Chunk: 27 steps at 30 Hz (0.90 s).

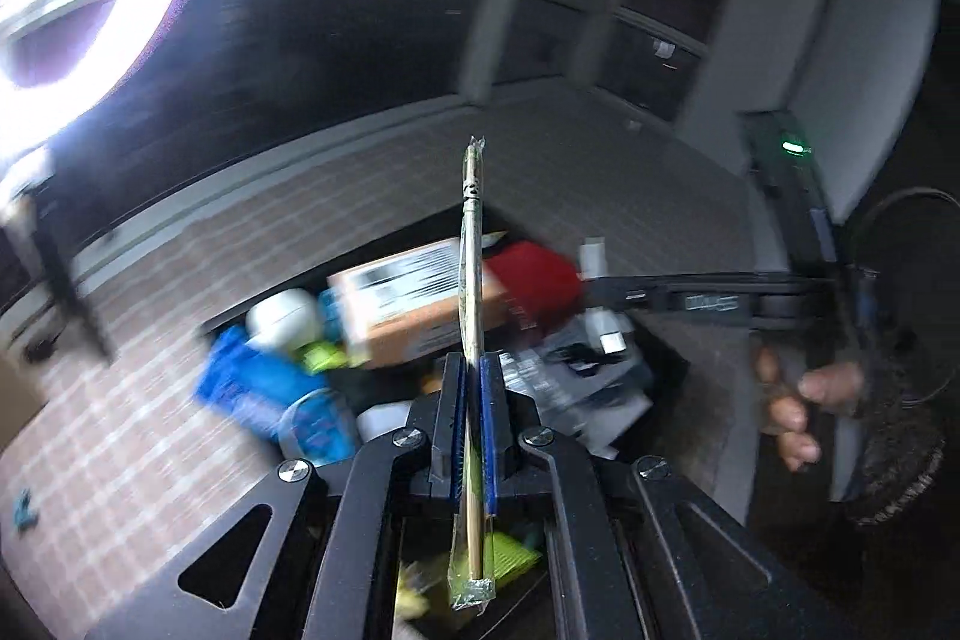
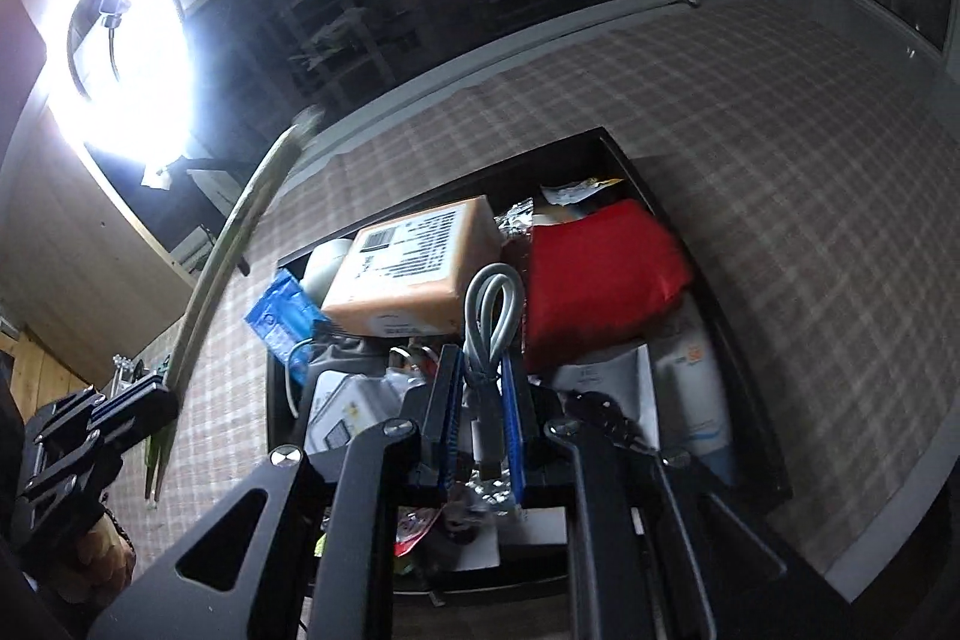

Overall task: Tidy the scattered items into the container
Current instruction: 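Carry the chopsticks and USB cable to the tray and open both grippers, then move both open grippers back to the remaining items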

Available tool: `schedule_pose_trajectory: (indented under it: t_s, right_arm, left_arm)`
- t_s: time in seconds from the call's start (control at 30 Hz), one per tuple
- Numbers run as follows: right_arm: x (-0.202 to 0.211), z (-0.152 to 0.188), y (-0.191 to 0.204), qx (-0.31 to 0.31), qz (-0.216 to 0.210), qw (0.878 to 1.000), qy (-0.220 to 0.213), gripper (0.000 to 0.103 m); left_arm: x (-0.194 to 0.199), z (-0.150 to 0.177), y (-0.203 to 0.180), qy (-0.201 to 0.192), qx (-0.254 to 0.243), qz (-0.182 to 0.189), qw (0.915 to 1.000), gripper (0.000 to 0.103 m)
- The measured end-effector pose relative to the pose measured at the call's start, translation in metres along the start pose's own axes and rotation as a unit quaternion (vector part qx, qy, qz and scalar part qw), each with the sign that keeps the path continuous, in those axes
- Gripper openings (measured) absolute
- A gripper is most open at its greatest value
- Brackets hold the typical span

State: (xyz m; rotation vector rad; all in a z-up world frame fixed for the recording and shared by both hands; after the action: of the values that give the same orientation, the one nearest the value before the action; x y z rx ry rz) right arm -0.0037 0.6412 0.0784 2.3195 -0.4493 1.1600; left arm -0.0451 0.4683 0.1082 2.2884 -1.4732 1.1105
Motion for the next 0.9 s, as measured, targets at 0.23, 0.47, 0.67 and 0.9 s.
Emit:
schedule_pose_trajectory:
  t_s: [0.23,0.47,0.67,0.9]
  right_arm:
    - [0.001,-0.004,-0.013,-0.017,0.028,0.999,-0.010,0.056]
    - [0.001,-0.002,-0.014,-0.023,0.025,0.999,-0.011,0.056]
    - [0.004,-0.005,0.007,-0.004,0.019,1.000,-0.017,0.056]
    - [-0.009,-0.002,0.063,0.060,-0.003,0.998,-0.013,0.057]
  left_arm:
    - [-0.013,0.006,0.005,0.007,-0.006,-0.052,0.9986,0.055]
    - [0.004,0.022,0.028,0.013,0.009,-0.068,0.9976,0.049]
    - [0.022,0.038,0.058,0.014,0.035,-0.092,0.9950,0.049]
    - [0.058,0.060,0.106,0.005,0.071,-0.139,0.9878,0.048]
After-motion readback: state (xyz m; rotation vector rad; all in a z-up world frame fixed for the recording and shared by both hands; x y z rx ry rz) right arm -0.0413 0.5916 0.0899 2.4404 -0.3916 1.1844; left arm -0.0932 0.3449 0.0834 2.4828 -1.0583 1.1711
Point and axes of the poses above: each gripper's, at about its wrist camera, not at the fingertips, and x roughly against the way its jaws point, y to its left, z to its underside, the point moved 7 cm from there along -x, roughly the way its jaws point
